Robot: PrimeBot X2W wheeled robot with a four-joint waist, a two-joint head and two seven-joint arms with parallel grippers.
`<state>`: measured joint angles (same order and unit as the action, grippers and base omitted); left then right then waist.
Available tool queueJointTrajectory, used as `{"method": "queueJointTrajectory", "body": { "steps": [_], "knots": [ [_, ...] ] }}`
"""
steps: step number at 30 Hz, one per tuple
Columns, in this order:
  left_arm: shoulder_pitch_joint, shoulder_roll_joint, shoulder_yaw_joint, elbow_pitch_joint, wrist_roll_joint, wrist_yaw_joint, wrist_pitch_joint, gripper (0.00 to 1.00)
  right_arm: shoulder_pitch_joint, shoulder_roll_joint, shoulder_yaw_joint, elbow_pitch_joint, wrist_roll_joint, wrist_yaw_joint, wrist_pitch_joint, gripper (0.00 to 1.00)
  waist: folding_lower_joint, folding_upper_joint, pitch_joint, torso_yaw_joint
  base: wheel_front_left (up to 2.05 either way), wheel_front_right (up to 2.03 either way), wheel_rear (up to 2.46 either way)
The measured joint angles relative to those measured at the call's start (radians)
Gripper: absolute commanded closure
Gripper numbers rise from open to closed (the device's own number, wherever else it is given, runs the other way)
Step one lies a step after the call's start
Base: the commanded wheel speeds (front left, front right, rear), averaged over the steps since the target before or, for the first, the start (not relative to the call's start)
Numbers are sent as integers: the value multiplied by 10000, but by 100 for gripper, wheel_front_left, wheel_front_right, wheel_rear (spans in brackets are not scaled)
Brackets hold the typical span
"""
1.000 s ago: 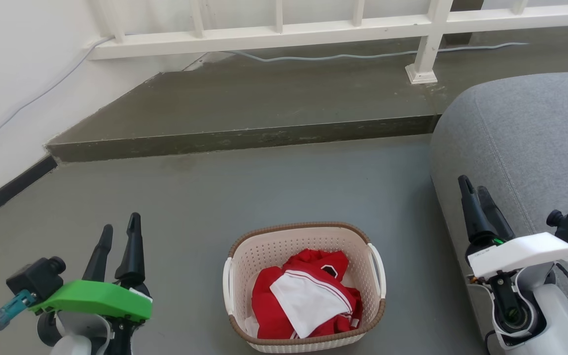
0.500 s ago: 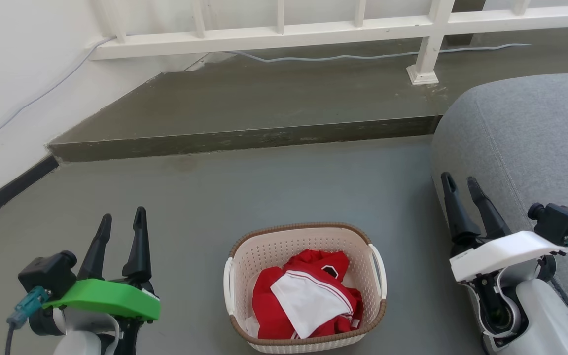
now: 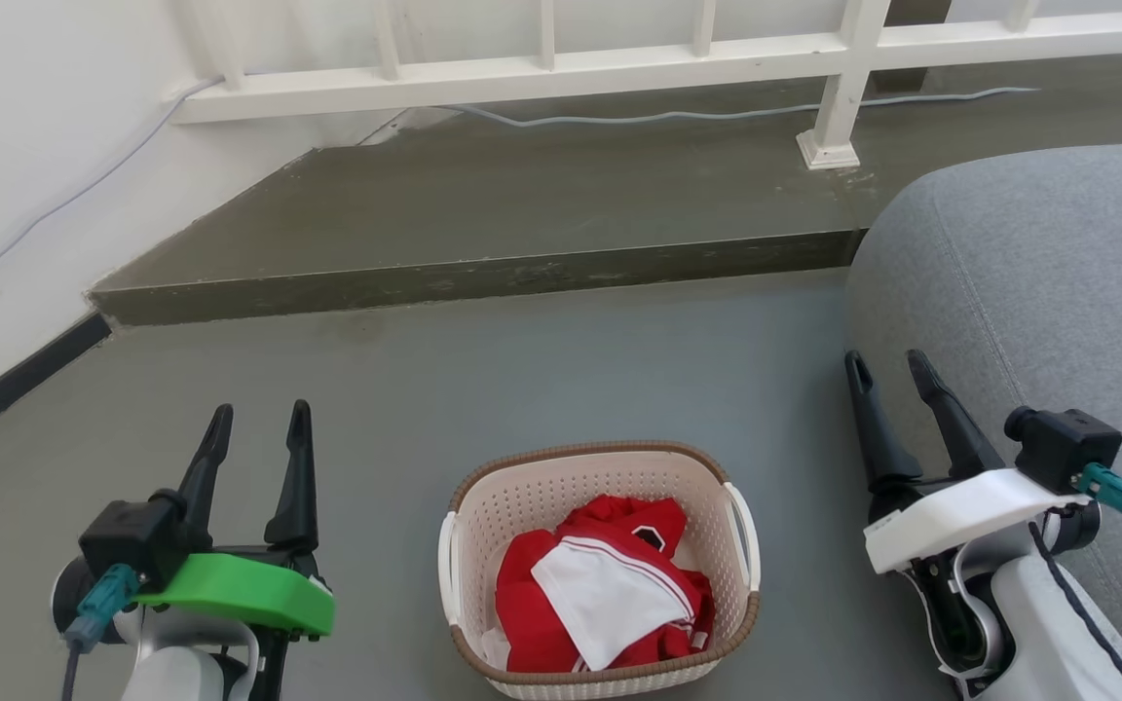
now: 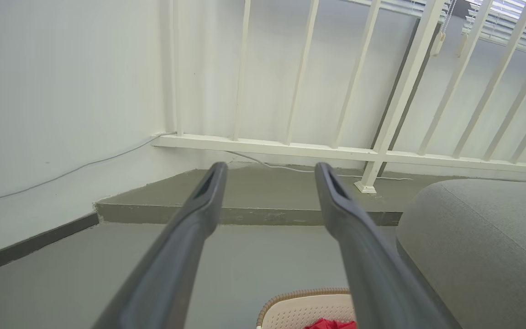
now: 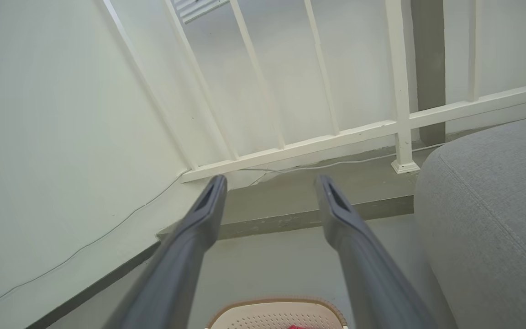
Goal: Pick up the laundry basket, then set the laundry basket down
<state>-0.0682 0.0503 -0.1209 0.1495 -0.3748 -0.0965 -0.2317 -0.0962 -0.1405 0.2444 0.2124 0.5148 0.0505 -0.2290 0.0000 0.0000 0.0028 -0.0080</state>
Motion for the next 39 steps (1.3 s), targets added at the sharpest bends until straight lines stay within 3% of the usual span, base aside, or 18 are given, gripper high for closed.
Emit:
{"method": "queueJointTrajectory", "body": {
  "steps": [8,25,39],
  "knots": [
    [-156,-10,-33,-71,849,0,-199,0,-116,2,155,102,-830,-86,-213,0,0,0,-18,-49,0,0,0],
    [-155,-40,217,-67,842,-2,-199,0,-184,107,48,357,-1012,-73,-215,0,0,0,108,-174,0,0,0],
    [-353,-63,270,-6,510,-79,-201,0,-574,123,-178,370,-1032,-71,-215,0,0,0,1141,-467,0,0,0]
  ]
}}
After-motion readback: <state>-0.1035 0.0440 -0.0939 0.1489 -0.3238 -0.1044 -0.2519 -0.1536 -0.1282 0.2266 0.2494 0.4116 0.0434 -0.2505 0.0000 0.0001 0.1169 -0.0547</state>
